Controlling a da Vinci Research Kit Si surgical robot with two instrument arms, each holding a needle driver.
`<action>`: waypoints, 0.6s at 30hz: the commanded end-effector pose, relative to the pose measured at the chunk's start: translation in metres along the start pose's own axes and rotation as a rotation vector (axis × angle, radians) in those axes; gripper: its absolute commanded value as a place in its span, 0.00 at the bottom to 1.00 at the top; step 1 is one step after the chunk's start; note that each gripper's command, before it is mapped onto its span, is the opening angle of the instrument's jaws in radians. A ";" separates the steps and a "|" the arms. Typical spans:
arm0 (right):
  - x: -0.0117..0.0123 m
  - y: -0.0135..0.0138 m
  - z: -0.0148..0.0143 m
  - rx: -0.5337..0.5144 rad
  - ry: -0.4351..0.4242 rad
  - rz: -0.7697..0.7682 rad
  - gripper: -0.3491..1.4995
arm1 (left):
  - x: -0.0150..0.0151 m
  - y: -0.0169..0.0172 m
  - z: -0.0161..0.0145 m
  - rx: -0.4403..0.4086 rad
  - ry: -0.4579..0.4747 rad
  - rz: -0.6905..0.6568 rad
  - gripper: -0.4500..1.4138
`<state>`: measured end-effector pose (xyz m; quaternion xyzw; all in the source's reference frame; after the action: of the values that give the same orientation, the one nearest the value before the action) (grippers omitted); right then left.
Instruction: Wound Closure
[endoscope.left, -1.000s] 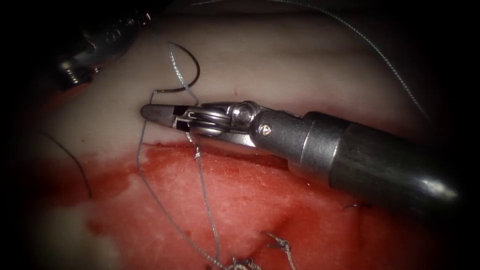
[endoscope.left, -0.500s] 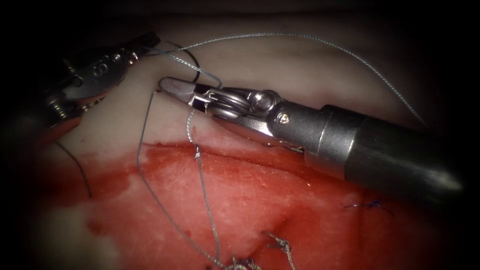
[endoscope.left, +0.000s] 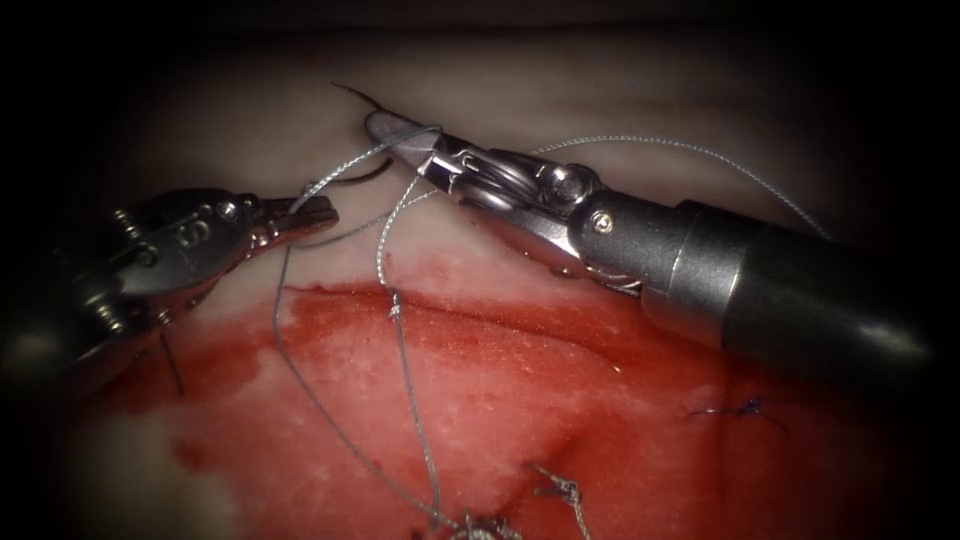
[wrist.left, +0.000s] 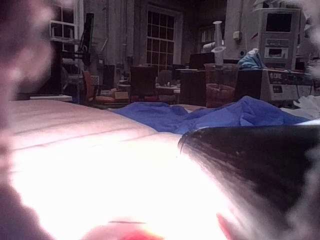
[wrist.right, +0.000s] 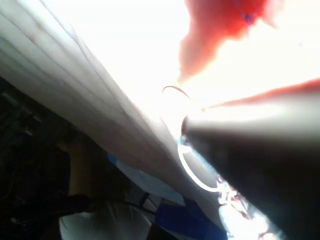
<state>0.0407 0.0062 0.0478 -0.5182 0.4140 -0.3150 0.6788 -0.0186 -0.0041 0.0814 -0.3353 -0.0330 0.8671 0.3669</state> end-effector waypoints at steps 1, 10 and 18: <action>-0.0004 0.0013 0.0012 -0.012 0.001 -0.002 0.00 | 0.0015 -0.0007 -0.0004 0.007 0.009 0.003 0.00; -0.0004 0.0017 0.0016 -0.245 0.042 0.019 0.00 | 0.0000 0.0001 0.0013 -0.042 -0.049 0.074 0.00; 0.0019 0.0031 0.0031 -0.456 0.243 0.038 0.00 | -0.0022 -0.0022 0.0054 0.026 -0.078 0.308 0.00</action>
<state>0.0435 0.0053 0.0459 -0.6034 0.5679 -0.2622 0.4946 -0.0192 -0.0042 0.0889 -0.2943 0.0181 0.9310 0.2151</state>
